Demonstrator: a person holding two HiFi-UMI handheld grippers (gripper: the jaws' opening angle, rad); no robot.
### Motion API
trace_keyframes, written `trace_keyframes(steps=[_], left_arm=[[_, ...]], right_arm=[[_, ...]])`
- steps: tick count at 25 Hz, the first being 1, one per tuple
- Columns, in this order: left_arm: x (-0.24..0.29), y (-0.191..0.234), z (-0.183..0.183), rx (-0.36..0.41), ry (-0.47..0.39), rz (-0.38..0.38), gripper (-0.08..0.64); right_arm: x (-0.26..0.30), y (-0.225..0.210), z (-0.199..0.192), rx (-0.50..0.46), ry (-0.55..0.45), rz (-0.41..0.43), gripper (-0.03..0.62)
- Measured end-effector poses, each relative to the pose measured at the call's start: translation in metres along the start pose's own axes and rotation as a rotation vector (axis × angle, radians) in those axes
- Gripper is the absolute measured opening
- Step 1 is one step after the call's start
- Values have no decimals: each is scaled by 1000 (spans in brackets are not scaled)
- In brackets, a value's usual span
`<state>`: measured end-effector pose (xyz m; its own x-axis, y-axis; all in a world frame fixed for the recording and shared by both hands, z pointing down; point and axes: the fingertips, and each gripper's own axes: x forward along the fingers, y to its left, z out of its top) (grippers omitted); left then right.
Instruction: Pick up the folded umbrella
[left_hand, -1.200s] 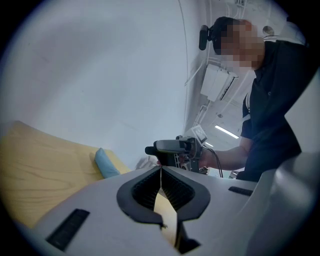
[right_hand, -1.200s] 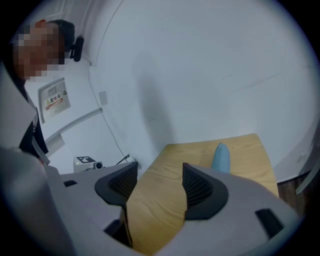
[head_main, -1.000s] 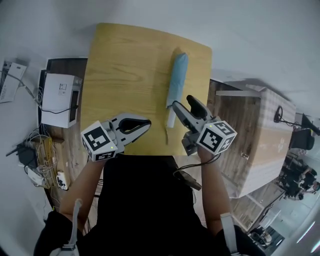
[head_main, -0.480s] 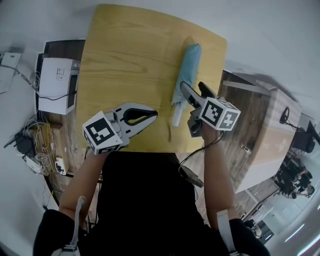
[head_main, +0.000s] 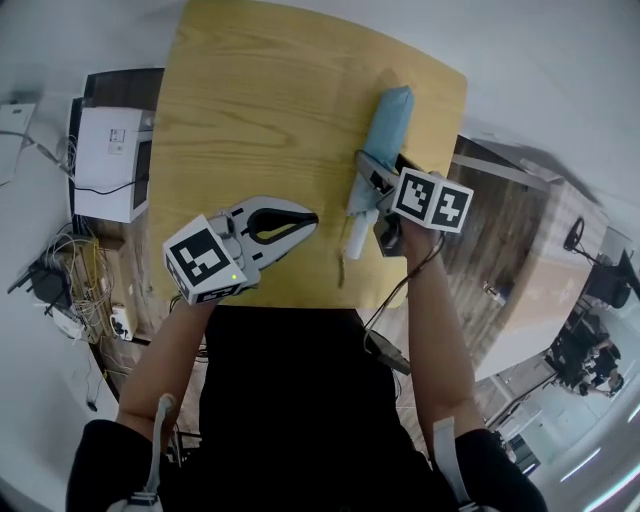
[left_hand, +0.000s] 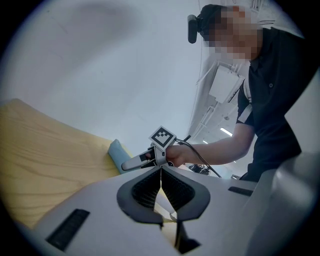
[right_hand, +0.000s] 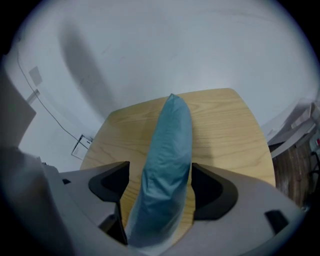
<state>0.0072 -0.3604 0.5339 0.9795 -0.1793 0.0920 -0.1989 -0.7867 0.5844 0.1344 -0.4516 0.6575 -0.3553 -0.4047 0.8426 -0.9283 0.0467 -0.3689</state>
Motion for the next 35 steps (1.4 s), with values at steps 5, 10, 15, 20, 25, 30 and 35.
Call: trace_keyframes(steps=[5, 10, 15, 20, 25, 30, 35], left_arm=[[-6, 5, 2, -13, -14, 13, 15], [-7, 8, -5, -11, -6, 20, 15], [-7, 5, -5, -13, -18, 8, 15], [-8, 3, -4, -6, -24, 8, 15], [-21, -3, 6, 17, -47, 21, 15], [-44, -4, 7, 31, -77, 55, 15], [-58, -16, 29, 69, -117, 72, 15]], right_arm=[[12, -8, -2, -102, 50, -61, 357], [21, -13, -10, -179, 104, -109, 357], [22, -14, -9, -214, 114, -128, 357], [22, -18, -9, -195, 115, -113, 356], [8, -17, -4, -144, 40, -94, 321], [-19, 12, 9, -137, -85, -16, 308], [-72, 69, 25, -196, -242, 137, 308]])
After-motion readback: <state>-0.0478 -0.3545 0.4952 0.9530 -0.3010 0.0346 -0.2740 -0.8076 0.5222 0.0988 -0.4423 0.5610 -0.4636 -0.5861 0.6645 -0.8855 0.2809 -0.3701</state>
